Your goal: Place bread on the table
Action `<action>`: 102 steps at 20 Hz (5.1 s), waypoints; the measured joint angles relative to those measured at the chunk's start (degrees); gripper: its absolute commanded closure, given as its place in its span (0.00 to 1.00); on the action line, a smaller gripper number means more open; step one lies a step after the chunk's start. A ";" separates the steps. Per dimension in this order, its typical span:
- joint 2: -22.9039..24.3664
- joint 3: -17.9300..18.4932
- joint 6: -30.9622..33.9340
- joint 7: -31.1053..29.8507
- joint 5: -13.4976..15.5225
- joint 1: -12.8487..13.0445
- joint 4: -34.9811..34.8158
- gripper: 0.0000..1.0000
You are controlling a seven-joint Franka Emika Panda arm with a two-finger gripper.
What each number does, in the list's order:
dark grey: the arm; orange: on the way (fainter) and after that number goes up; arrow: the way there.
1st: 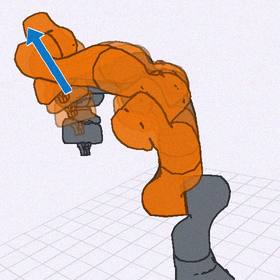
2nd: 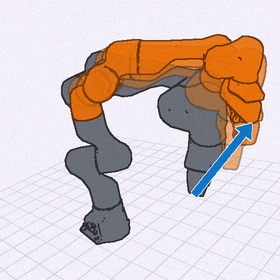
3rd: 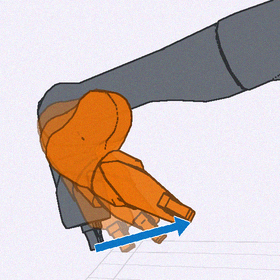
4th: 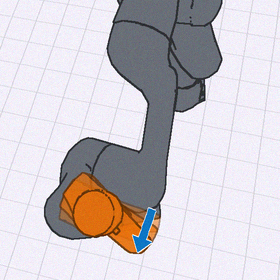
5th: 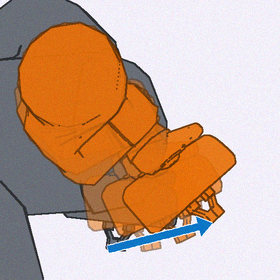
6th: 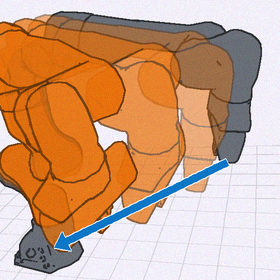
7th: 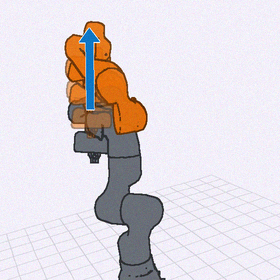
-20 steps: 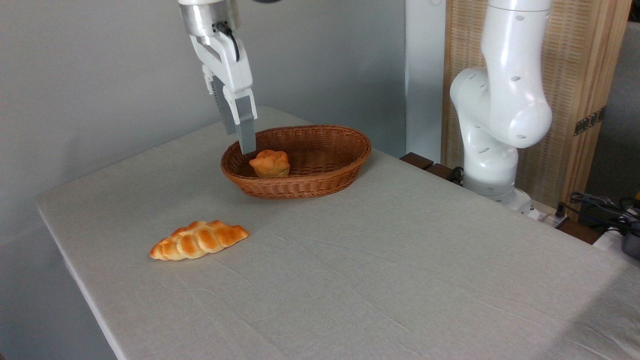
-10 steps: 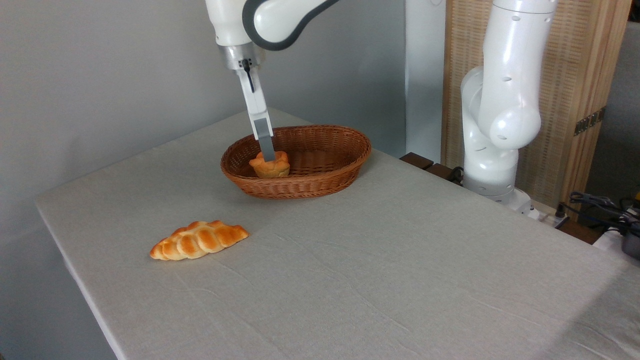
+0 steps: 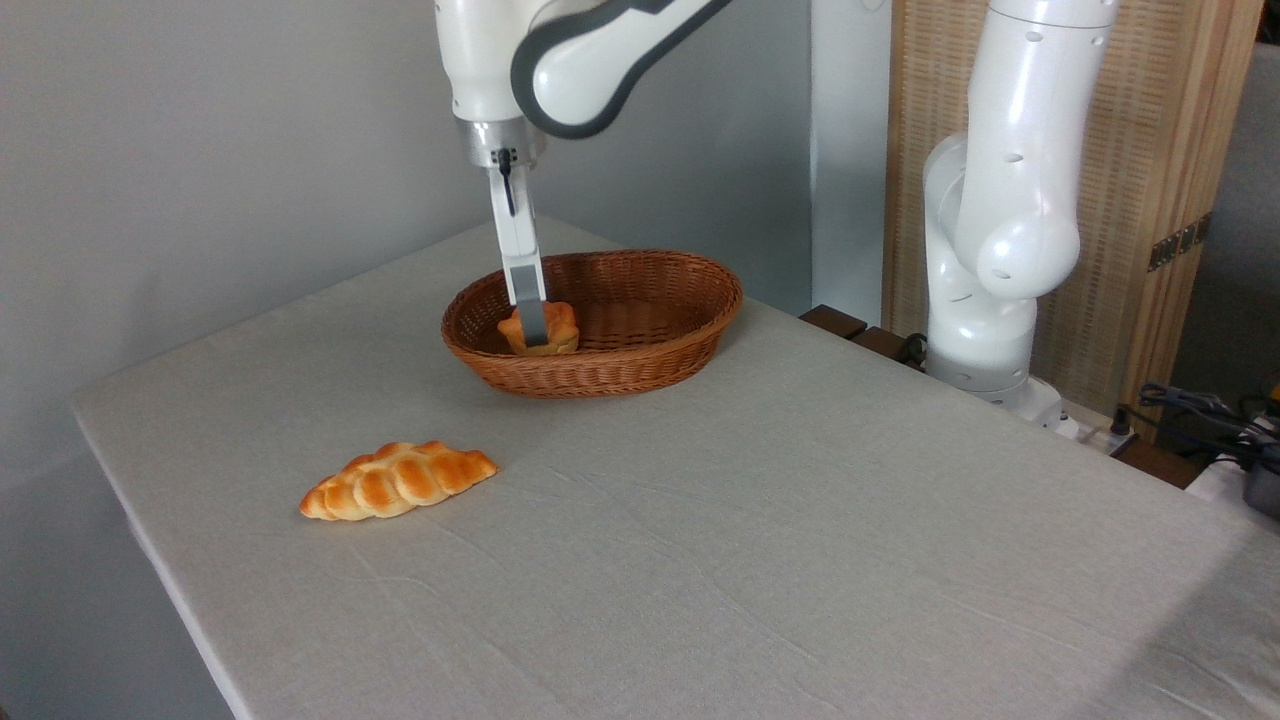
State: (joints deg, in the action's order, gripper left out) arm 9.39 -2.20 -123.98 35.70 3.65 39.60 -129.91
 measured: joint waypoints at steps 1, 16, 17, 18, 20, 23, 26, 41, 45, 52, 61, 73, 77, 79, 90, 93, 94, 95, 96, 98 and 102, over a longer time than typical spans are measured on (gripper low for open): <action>-0.07 0.01 -1.46 0.01 -0.04 0.00 -1.00 0.50; -0.10 0.54 -3.21 0.03 -0.07 -0.45 -2.19 0.71; -0.07 0.57 -3.21 0.02 -0.07 -0.73 -2.10 0.71; -0.02 0.58 -3.21 0.02 -0.06 -1.02 -1.95 0.71; 0.00 0.65 -2.46 0.02 -0.03 -2.16 -0.92 0.71; 0.14 1.84 6.19 0.01 0.85 -3.83 4.12 0.68; 0.68 5.96 17.70 0.02 1.89 -4.28 11.33 0.67; -4.46 24.17 8.57 0.56 -10.48 -4.84 15.32 0.13; -9.42 25.51 5.53 0.60 -11.97 -4.80 15.03 0.00; -13.25 25.50 4.13 0.60 -13.50 -4.66 15.17 0.00; -13.10 25.46 4.11 0.60 -13.50 -4.56 16.45 0.00; -10.16 18.41 25.52 0.03 0.94 -17.16 35.70 0.00; -10.06 13.56 29.67 -1.55 4.39 -26.07 40.82 0.00; -10.11 11.26 29.81 -3.20 4.40 -28.86 41.17 0.00; -11.03 3.60 32.40 -3.73 1.26 -33.16 40.95 0.00; -11.03 2.26 32.73 -3.73 -1.73 -33.35 40.95 0.00; -11.03 2.20 32.74 -3.73 -1.99 -33.37 40.95 0.00; -11.03 2.19 32.74 -3.73 -2.25 -33.40 40.95 0.00; -11.03 2.19 32.74 -3.73 -2.58 -33.45 40.95 0.00; -11.03 2.19 32.74 -3.73 -2.84 -33.54 40.95 0.00; -11.03 2.20 32.74 -3.73 -2.90 -33.86 40.95 0.00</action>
State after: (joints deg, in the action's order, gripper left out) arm -1.63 0.00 -91.23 31.97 0.75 5.74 -88.96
